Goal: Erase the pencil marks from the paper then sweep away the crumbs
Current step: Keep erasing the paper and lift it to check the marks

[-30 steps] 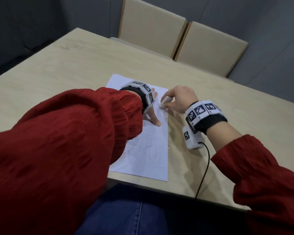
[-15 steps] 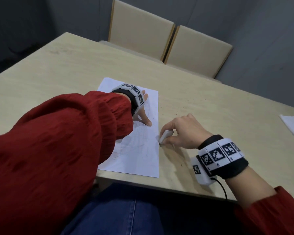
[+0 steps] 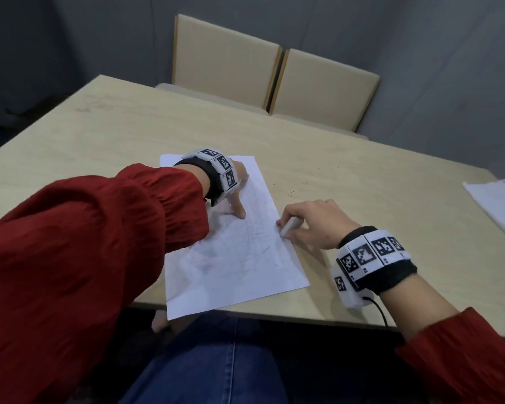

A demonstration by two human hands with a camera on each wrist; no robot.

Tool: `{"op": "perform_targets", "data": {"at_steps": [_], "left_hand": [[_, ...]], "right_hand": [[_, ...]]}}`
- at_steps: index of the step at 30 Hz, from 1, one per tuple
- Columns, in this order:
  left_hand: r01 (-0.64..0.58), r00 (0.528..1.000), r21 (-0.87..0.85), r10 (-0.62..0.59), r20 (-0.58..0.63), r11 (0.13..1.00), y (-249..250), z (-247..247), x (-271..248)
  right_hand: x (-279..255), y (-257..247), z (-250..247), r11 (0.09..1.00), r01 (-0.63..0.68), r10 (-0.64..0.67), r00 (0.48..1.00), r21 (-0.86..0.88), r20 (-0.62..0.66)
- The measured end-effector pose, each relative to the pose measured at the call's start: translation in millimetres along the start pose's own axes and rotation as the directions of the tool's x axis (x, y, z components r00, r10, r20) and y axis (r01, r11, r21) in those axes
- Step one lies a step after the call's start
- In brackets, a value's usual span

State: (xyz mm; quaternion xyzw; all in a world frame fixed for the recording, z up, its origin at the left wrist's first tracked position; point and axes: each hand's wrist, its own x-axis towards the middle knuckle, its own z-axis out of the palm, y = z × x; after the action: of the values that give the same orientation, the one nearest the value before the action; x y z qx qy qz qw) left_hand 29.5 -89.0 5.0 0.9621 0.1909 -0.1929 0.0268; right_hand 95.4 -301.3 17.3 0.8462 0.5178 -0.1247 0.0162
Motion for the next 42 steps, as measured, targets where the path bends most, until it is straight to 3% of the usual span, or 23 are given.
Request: {"op": "perform_targets", "data": {"at_steps": [4, 11, 18, 32, 39, 42], "left_hand": [[-0.169, 0.985, 0.038, 0.170, -0.025, 0.985, 27, -14, -2], [-0.335, 0.941, 0.080, 0.330, 0.069, 0.939, 52, -20, 1], [-0.354, 0.934, 0.084, 0.346, 0.091, 0.932, 43, -24, -2], [-0.360, 0.933, 0.201, 0.346, 0.103, 0.911, 43, -24, 7], [-0.362, 0.930, -0.012, 0.362, 0.068, 0.932, 44, -17, -6], [-0.351, 0.934, -0.006, 0.350, 0.070, 0.936, 49, -4, -18]], "right_hand": [[4, 7, -2, 0.975, -0.085, 0.083, 0.996, 0.204, 0.015], [12, 11, 0, 0.971, -0.095, 0.099, 0.995, 0.221, -0.008], [4, 24, 4, 0.932, -0.131, 0.149, 0.988, 0.338, -0.028], [7, 21, 7, 0.929, -0.156, 0.171, 0.985, 0.335, -0.017], [8, 17, 10, 0.941, -0.165, 0.179, 0.984, 0.295, -0.021], [8, 17, 8, 0.931, -0.173, 0.188, 0.982, 0.323, -0.015]]}}
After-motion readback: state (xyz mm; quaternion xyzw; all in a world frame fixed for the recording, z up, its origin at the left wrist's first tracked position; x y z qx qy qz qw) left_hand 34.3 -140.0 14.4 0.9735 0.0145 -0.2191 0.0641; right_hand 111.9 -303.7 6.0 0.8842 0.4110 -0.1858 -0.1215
